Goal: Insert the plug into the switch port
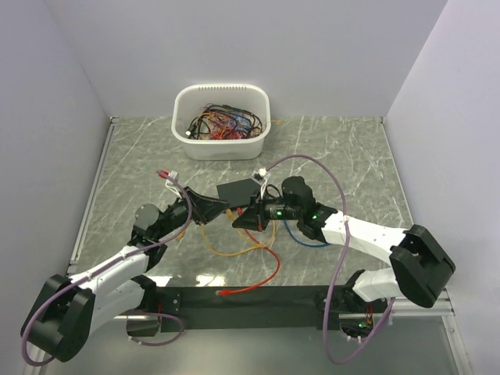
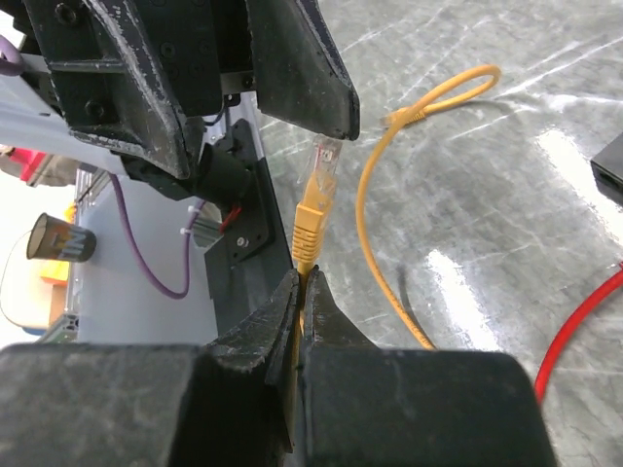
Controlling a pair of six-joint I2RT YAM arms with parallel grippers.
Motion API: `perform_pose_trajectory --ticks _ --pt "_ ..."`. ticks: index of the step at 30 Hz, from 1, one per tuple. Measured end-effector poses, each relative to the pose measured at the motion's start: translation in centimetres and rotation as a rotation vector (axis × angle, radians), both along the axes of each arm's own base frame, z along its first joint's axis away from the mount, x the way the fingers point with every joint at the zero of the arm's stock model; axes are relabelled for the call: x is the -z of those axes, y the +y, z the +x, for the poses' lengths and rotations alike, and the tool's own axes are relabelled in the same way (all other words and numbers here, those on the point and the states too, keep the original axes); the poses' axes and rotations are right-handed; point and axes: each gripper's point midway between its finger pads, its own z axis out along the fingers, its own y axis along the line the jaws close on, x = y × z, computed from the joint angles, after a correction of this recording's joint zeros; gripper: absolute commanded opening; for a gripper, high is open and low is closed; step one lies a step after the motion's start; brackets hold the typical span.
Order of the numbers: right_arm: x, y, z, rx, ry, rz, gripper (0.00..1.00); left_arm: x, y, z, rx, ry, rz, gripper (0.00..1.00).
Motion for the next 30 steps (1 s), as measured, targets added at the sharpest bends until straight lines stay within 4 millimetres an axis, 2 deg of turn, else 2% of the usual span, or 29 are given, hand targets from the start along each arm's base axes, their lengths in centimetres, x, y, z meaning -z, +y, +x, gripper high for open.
perform_pose_trajectory --ticks 9,14,18,30 --pt "0.3 -0.5 -0.3 -0.006 0.016 0.027 0.0 1.0 -0.4 0.3 -0.015 0.024 0.033 0.53" --pt "-0.6 -0.6 -0.7 -0.019 -0.003 0.057 0.0 1.7 -0.5 1.3 -0.038 0.033 0.071 0.53" --pt "-1.0 -0.6 -0.7 -0.019 -0.009 0.068 0.0 1.2 -0.8 2.1 -0.041 0.02 0.082 0.51" --pt "-0.9 -0.8 0.1 0.013 0.021 0.073 0.0 1.0 -1.8 0.6 0.048 -0.015 0.083 0.43"
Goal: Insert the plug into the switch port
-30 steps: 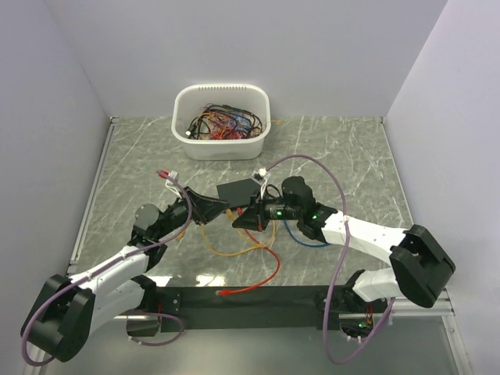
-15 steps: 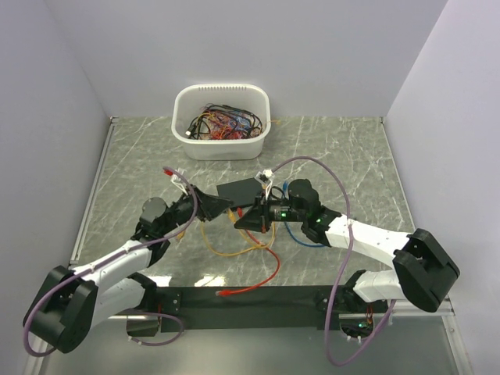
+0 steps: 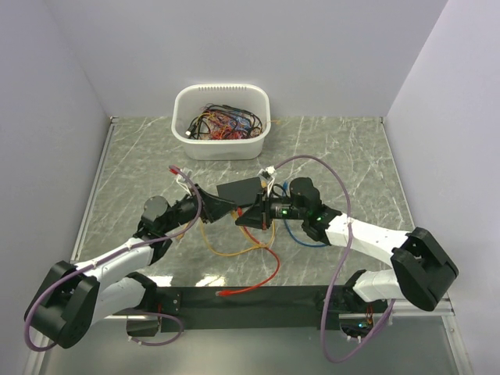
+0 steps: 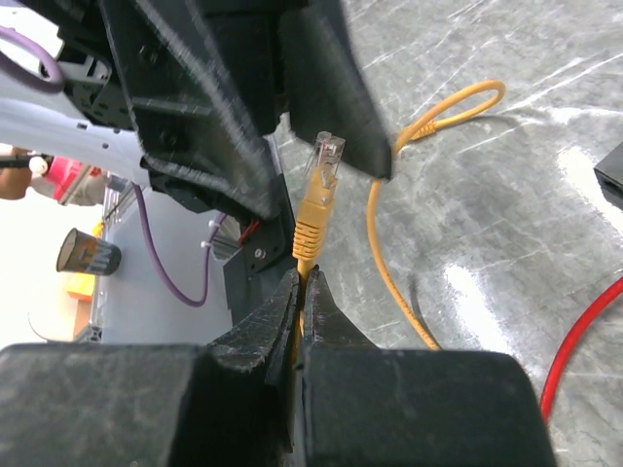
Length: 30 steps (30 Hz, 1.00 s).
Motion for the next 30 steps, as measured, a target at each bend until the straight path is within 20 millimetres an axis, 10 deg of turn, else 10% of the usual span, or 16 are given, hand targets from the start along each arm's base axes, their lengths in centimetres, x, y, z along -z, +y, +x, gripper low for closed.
perform_pose_trajectory --ticks 20,30 --pt "-0.2 -0.3 0.5 -0.009 0.027 0.022 0.0 0.0 0.0 -0.4 -0.004 -0.02 0.023 0.39" --pt "1.2 -0.1 0.7 -0.017 0.059 0.003 0.0 0.7 0.3 -0.3 -0.029 0.0 0.05 0.02"
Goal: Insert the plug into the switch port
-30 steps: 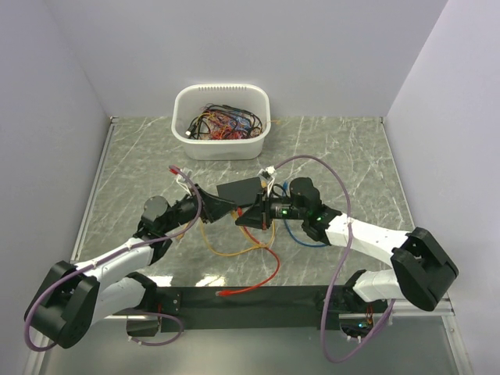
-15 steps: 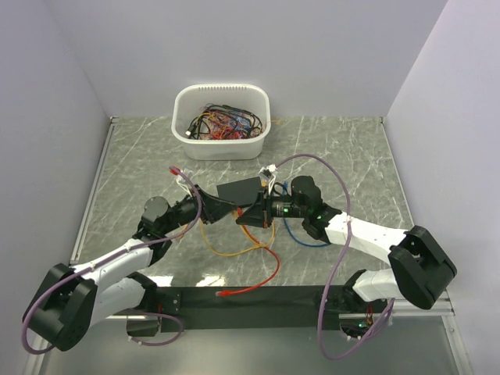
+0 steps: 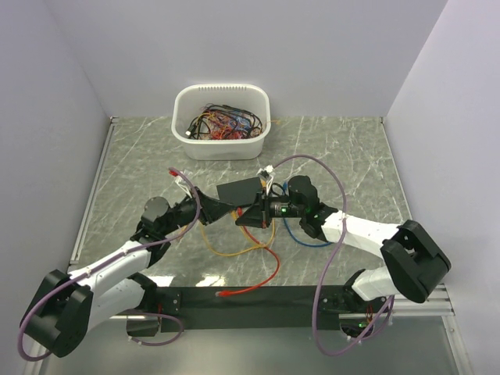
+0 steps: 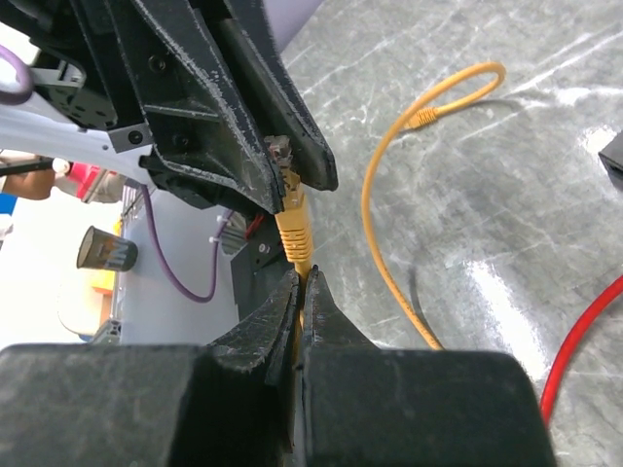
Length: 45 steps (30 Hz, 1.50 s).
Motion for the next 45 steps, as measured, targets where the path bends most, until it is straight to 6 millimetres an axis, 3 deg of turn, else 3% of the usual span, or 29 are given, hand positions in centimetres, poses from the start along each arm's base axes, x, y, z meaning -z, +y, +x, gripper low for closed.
perform_pose_trajectory --ticks 3,5,6,9,11,14,18,26,36,45 --pt "0.4 0.0 0.0 0.001 0.011 -0.011 0.03 0.5 0.1 0.0 -0.007 0.021 0.012 0.01" --pt "0.7 -0.1 0.2 0.01 0.018 -0.026 0.17 0.8 0.2 0.2 -0.022 0.042 0.023 0.01" --pt "0.8 -0.1 0.3 0.018 0.02 -0.036 0.32 0.8 0.3 0.3 -0.032 0.053 0.029 0.0" --pt "1.0 -0.6 1.2 0.078 0.012 -0.083 0.47 0.6 0.7 0.9 -0.083 0.086 0.042 0.01" --pt "1.1 -1.3 2.1 0.136 0.003 -0.127 0.5 0.1 1.2 1.3 -0.125 0.101 0.035 0.0" --pt "0.9 -2.2 3.3 0.215 -0.021 -0.191 0.5 0.1 1.7 1.7 -0.179 0.147 0.023 0.01" --pt "0.0 -3.1 4.4 0.314 -0.086 -0.265 0.5 1.6 2.3 2.2 -0.239 0.252 0.031 0.01" --pt "-2.2 -1.5 3.2 0.336 -0.239 -0.347 0.49 3.6 2.7 2.6 -0.307 0.375 0.044 0.01" --pt "1.2 1.0 3.0 0.316 -0.285 -0.504 0.48 4.6 2.5 2.8 -0.325 0.418 0.058 0.01" --pt "1.9 2.2 3.6 0.334 -0.299 -0.556 0.45 5.2 2.4 2.9 -0.326 0.437 0.066 0.0"
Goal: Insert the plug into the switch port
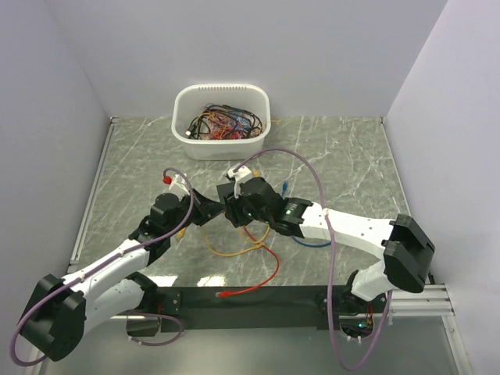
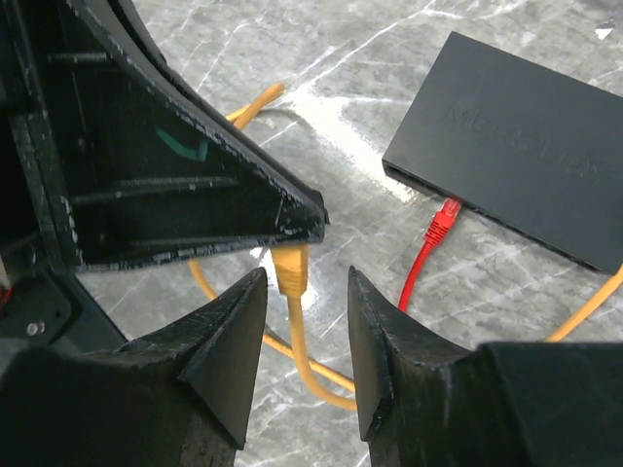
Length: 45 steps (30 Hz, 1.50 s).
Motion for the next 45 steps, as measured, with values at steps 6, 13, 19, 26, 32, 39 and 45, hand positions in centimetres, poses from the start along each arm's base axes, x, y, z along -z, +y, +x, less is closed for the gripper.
perform_pose_trajectory --ticks 6,13,19,26,32,39,45 --pt "0.6 0.4 0.4 0.026 -0.008 -0.043 0.42 0.1 0.0 0.1 -0.006 0.0 0.003 0.0" --pt "0.6 0.9 0.6 0.041 -0.02 -0.061 0.31 0.1 0.3 0.3 -0.023 -0.002 0.007 0.0" --pt "0.8 1.1 0.5 0.047 -0.023 -0.078 0.28 0.1 0.3 0.4 -0.026 -0.003 0.009 0.0" --pt "0.9 1.2 0.5 0.056 -0.029 -0.089 0.19 0.2 0.4 0.4 -0.031 0.0 0.012 0.0" --pt "1.0 1.3 0.6 0.061 -0.03 -0.1 0.04 0.2 0.4 0.5 -0.035 -0.002 0.015 0.01" --pt "1.4 1.3 0.7 0.07 -0.029 -0.112 0.0 0.5 0.6 0.6 -0.038 -0.014 0.037 0.51" --pt "2.7 0.2 1.0 0.095 -0.02 -0.144 0.0 1.1 0.9 1.0 -0.051 -0.013 0.081 0.72"
